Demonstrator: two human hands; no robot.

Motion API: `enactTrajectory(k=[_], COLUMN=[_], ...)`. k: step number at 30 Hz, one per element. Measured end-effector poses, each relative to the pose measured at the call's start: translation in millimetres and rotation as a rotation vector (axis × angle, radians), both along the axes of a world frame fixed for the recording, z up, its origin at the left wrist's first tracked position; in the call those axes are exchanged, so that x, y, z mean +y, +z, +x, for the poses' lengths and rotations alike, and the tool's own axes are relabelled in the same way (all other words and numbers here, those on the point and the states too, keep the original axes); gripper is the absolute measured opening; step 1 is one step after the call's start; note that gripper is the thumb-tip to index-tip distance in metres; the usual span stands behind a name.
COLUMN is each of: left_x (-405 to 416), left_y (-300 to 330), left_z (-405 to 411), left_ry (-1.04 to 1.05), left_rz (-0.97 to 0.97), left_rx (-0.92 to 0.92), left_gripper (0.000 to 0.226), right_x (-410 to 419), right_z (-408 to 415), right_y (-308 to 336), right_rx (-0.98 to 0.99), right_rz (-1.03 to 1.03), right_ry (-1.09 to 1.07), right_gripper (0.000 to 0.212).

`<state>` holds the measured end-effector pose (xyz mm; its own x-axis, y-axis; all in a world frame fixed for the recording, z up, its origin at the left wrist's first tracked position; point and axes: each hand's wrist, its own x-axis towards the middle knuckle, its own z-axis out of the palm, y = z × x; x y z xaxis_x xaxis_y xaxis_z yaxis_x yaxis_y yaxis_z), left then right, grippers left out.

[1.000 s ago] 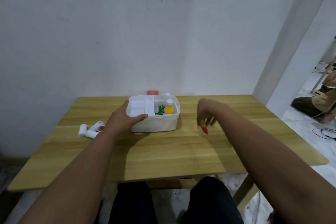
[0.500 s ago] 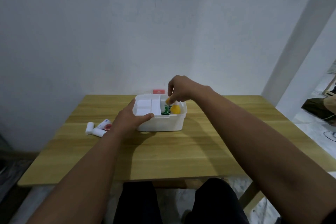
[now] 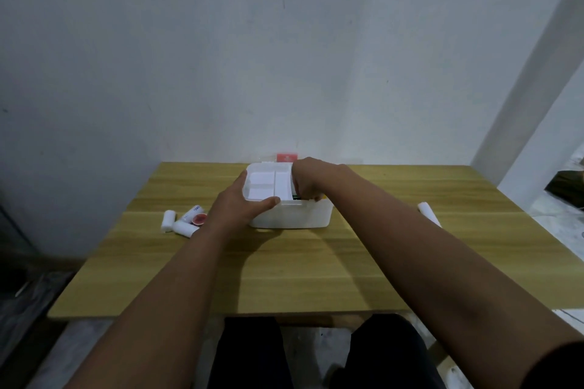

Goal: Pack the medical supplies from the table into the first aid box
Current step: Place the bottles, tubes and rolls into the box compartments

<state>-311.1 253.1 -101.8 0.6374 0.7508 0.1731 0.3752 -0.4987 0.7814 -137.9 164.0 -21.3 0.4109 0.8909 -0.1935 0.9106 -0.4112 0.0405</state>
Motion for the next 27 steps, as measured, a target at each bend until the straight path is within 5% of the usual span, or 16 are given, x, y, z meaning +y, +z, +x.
enactTrajectory(k=[12, 16, 21, 24, 27], left_x=[-0.5, -3.6, -1.8, -0.1, 1.1], left_y=[-0.5, 2.4, 2.3, 1.8, 2.0], left_z=[-1.3, -1.2, -1.3, -2.4, -3.6], left_ry=[-0.009, -0.023, -0.028, -0.043, -0.050], left_rz=[-0.020, -0.036, -0.028, -0.033, -0.024], left_rx=[-0.002, -0.040, -0.051, -0.066, -0.060], left_gripper=[0.095, 0.089, 0.087, 0.084, 0.085], right_x=[-9.4, -35.2, -90.4, -124.1, -156.4], right_z=[-3.3, 12.6, 62.4, 100.2, 122.7], right_y=[8.0, 36.1, 39.8, 21.7, 1.2], right_rx=[0.038, 0.220, 0.152, 0.131, 0.140], right_rz=[0.082, 0.341, 0.618, 0.442, 0.071], right_ry=[-0.007, 0.004, -0.156, -0.335, -0.506], right_gripper=[0.014, 0.015, 0.019, 0.022, 0.078])
